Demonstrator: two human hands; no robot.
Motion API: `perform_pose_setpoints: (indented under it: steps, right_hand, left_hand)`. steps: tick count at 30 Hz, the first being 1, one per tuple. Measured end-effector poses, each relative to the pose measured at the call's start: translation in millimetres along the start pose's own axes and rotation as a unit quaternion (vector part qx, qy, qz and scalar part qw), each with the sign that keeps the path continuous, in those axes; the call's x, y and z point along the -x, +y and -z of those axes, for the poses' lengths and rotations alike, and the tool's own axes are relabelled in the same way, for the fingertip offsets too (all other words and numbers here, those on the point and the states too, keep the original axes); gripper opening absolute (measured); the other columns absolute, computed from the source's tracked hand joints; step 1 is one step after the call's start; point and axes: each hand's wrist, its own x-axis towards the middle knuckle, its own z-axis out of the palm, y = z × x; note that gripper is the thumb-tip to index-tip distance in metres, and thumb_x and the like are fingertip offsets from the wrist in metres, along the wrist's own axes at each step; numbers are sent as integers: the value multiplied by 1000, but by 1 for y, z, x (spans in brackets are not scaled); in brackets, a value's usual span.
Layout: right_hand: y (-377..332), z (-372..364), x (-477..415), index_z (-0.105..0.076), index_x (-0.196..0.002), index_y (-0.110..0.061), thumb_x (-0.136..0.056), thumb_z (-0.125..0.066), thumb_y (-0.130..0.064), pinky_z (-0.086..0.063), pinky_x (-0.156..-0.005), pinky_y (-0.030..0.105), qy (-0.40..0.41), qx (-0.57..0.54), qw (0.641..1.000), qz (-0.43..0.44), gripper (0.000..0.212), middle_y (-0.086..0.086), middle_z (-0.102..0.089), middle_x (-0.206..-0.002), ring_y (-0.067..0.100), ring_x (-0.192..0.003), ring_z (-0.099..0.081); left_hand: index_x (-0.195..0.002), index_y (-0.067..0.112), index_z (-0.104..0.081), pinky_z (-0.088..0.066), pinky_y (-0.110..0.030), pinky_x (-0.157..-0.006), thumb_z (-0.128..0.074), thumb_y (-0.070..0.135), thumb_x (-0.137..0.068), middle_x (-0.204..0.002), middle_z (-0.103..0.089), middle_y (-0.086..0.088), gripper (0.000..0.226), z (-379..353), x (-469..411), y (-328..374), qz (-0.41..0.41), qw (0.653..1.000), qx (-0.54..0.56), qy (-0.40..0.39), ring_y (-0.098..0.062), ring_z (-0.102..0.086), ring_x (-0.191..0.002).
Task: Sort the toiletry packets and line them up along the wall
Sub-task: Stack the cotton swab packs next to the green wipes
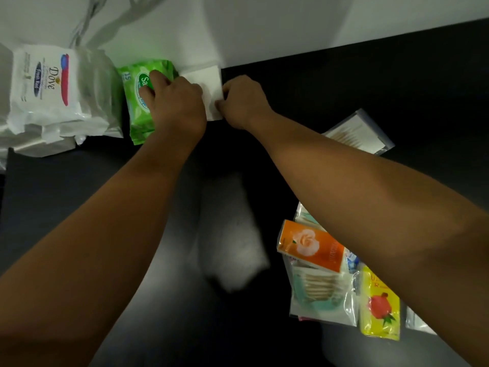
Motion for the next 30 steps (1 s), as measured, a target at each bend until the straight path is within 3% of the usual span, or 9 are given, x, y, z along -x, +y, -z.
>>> perform_pose_setpoints:
  steps: [5, 8, 11, 15, 18, 20, 23, 27, 30]
  right_hand:
    - [5, 19, 20, -60, -76, -14, -87, -64, -28, -50, -65, 28, -28, -12, 999, 28, 18, -1, -61, -78, 18, -78, -63]
    - [18, 43, 40, -69, -107, -8, -92, -61, -25, -52, -90, 32, 15, -13, 999, 51, 24, 5, -69, -106, 18, -98, -64]
    - [39, 72, 61, -67, -120, -15, -94, -60, -25, -47, -94, 24, 71, -5, 996, 55, 29, 1, -67, -118, 15, -108, -62]
    - [72, 108, 95, -64, -123, -18, -93, -62, -23, -49, -95, 26, 122, -11, 992, 19, 30, -2, -66, -117, 11, -106, -61]
    - [100, 124, 119, -61, -126, -22, -90, -64, -28, -49, -95, 36, 128, 47, 990, -22, 36, 2, -58, -124, 20, -114, -55]
    - [119, 129, 134, -59, -128, -22, -88, -64, -32, -48, -92, 43, 143, 101, 983, -53, 42, 7, -54, -127, 28, -119, -47]
    - [140, 131, 153, -56, -130, -17, -86, -67, -35, -48, -87, 48, 141, 142, 975, -93, 49, 14, -53, -127, 36, -117, -47]
    - [149, 128, 159, -53, -132, -15, -87, -69, -32, -51, -89, 50, 116, 67, 984, -117, 50, 11, -57, -124, 30, -113, -54]
    - [147, 129, 156, -53, -133, -17, -88, -70, -23, -55, -80, 29, 147, 11, 984, -102, 48, 5, -61, -122, 19, -107, -60]
  left_hand:
    - [-120, 24, -66, -28, -49, -100, -57, 23, -89, -125, -60, -4, 32, 9, 9, 2, -20, 995, 83, 44, -40, -37, -126]
    - [-119, 29, -65, -29, -43, -96, -53, 36, -90, -123, -63, 4, 32, 15, 22, 19, -48, 966, 218, 128, -34, -43, -124]
    - [-110, 28, -68, -33, -40, -89, -54, 38, -89, -110, -69, 6, 27, 12, 41, 48, -99, 938, 280, 182, -31, -53, -113]
    - [-115, 28, -68, -49, -42, -91, -62, 44, -87, -107, -70, 7, 33, 6, 58, 89, -173, 901, 393, 58, -20, -63, -101]
    - [-131, 23, -60, -49, -26, -93, -75, 49, -80, -122, -62, 2, 59, 13, 75, 114, -218, 872, 427, -101, -9, -57, -103]
    - [-139, 24, -52, -49, -37, -98, -78, 56, -73, -130, -56, 2, 77, 12, 82, 125, -225, 872, 405, -159, -15, -55, -114]
    - [-143, 26, -47, -46, -47, -102, -80, 57, -69, -130, -54, 3, 87, 9, 85, 134, -223, 871, 391, -194, -18, -54, -119]
    - [-132, 27, -55, -49, -46, -98, -82, 47, -71, -120, -59, 4, 70, 11, 87, 138, -223, 881, 375, -181, -18, -57, -114]
    - [-123, 25, -63, -55, -37, -89, -75, 37, -84, -112, -67, 7, 43, 18, 88, 137, -220, 867, 403, -192, -10, -64, -101]
